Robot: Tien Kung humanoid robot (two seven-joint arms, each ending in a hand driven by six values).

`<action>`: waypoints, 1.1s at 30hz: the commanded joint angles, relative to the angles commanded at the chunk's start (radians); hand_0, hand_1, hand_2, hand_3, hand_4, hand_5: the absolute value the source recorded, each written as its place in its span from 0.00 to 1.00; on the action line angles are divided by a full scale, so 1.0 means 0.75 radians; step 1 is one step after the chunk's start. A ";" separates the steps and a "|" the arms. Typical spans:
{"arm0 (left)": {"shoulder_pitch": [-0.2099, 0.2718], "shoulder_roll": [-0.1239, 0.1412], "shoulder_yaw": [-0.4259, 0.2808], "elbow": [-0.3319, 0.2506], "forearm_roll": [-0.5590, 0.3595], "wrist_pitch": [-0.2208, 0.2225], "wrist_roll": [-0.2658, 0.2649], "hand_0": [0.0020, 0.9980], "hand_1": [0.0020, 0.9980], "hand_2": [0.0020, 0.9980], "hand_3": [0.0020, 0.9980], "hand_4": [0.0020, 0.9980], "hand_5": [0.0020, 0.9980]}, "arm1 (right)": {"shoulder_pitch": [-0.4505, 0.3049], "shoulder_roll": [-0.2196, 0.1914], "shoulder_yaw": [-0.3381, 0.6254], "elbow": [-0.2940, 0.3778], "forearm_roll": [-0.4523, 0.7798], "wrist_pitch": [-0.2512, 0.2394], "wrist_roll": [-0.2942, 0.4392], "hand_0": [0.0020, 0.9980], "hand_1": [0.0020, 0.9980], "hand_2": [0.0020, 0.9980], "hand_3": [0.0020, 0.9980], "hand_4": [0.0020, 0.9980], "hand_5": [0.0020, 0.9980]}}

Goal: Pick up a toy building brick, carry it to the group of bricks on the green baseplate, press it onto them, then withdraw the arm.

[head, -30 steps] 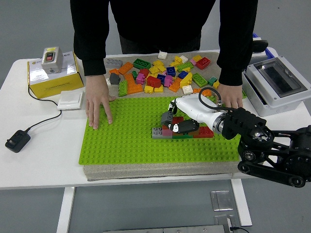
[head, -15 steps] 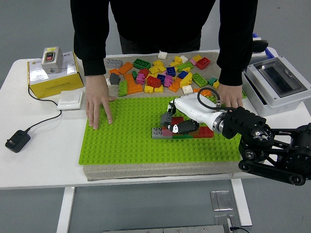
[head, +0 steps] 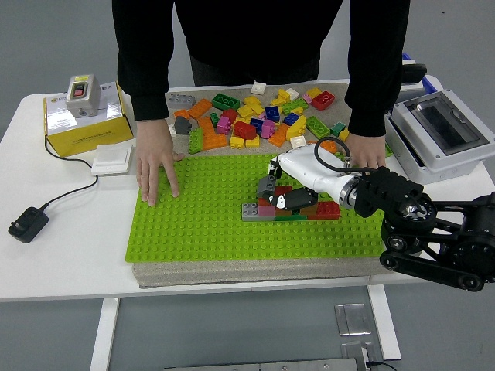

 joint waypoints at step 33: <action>-0.001 -0.002 0.002 0.000 0.004 -0.002 0.004 0.70 0.66 0.53 0.66 0.17 0.71 | -0.002 0.002 -0.013 -0.018 0.030 -0.014 0.030 0.04 0.10 0.63 0.60 0.63 0.52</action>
